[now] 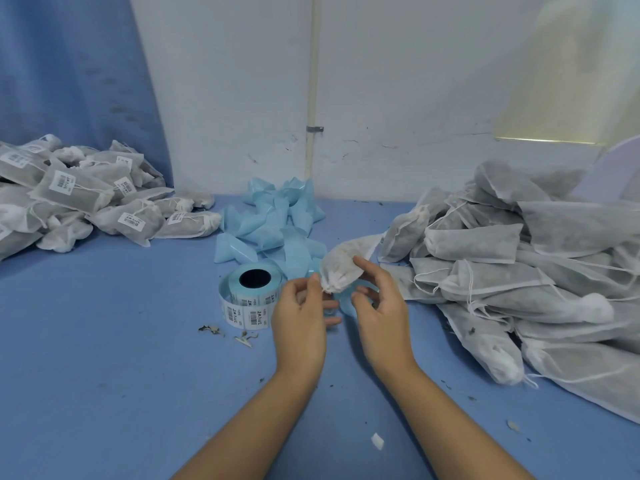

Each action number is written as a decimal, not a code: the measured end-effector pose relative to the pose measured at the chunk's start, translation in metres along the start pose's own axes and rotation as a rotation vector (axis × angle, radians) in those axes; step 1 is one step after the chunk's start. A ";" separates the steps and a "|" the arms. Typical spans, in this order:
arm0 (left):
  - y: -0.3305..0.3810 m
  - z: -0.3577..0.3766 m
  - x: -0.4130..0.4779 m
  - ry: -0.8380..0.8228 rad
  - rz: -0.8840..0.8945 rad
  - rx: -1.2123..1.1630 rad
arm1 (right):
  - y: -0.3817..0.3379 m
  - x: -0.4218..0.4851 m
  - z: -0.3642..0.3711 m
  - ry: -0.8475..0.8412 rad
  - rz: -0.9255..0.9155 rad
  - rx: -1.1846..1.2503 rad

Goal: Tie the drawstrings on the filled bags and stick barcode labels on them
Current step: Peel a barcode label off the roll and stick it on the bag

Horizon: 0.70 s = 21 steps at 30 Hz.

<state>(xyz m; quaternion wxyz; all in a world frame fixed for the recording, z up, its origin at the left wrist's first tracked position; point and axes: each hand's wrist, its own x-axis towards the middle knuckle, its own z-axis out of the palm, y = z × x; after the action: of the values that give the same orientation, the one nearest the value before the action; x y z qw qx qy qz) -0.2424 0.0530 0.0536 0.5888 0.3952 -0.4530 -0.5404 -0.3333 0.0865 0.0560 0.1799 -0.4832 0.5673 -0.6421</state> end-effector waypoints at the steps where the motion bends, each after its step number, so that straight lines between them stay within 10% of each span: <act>1: -0.001 0.001 0.001 -0.004 -0.024 0.018 | 0.000 0.000 0.000 -0.006 0.001 0.002; 15: 0.000 -0.006 0.011 -0.217 -0.251 -0.246 | 0.007 0.005 0.001 0.116 0.078 -0.083; 21: 0.000 -0.011 0.018 -0.261 -0.312 -0.339 | 0.004 0.002 0.003 -0.184 0.080 -0.192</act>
<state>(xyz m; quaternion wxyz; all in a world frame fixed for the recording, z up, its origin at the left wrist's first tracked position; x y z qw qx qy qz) -0.2317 0.0352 0.0521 0.4926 0.2828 -0.3620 -0.7391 -0.3331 0.0823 0.0528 0.2097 -0.5319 0.6262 -0.5301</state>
